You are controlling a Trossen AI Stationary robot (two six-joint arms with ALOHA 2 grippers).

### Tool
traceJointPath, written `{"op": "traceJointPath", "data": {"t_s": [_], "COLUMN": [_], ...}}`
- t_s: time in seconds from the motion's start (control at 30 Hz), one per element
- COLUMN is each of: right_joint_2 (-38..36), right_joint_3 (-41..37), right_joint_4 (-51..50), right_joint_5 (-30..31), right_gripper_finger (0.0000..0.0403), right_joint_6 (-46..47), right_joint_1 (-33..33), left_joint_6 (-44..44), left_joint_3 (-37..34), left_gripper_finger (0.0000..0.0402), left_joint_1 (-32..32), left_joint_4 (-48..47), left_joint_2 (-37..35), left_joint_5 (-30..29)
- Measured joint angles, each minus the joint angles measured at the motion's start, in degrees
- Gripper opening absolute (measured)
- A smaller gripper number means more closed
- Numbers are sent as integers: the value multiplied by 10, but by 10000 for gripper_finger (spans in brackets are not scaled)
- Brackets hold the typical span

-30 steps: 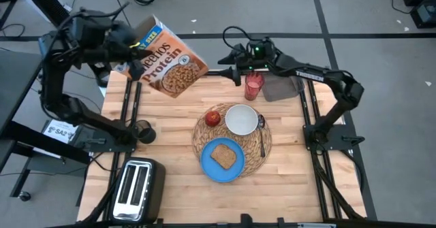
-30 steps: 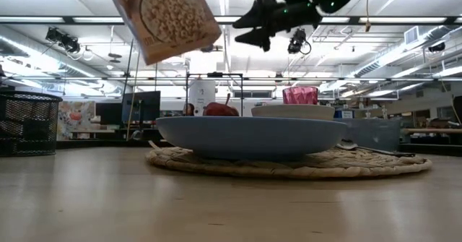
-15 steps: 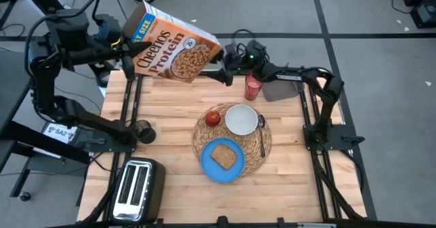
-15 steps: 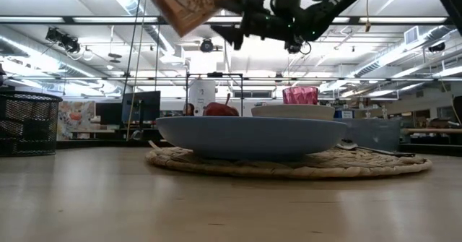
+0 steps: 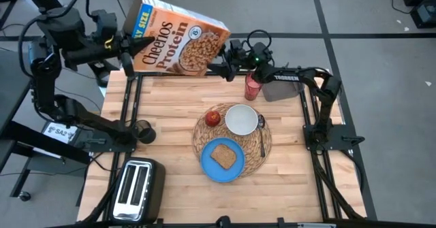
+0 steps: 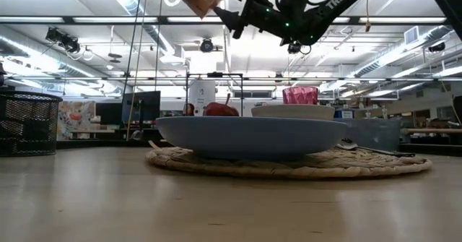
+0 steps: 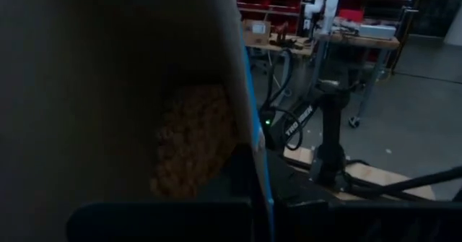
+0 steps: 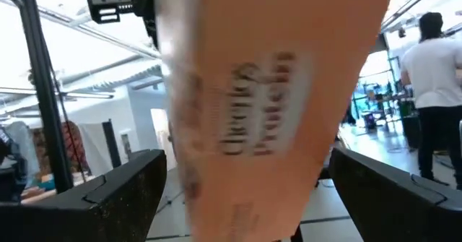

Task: Arrange a breakfast setting
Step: Pour the cereals from the cereal box into the white bowl

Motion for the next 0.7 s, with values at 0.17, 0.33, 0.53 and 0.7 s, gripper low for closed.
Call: {"op": "traceJointPath", "data": {"t_s": [0.17, 0.33, 0.53, 0.7], "right_joint_2": [0, 0, -1, -1], "right_joint_3": [0, 0, 17, 37], "right_joint_4": [18, 77, 115, 113], "right_joint_5": [-2, 0, -12, -22], "right_gripper_finger": [388, 388, 385, 370], "right_joint_6": [24, 62, 119, 145], "right_joint_1": [0, -1, 8, 20], "left_joint_6": [-1, -19, -20, -12], "left_joint_3": [0, 0, -14, -24], "left_gripper_finger": [1, 1, 0, 0], "left_joint_1": [-7, -10, -10, -10], "left_joint_4": [-4, -5, 0, 21], "left_joint_2": [-2, -1, 2, 15], "left_joint_5": [2, 2, 3, 10]}}
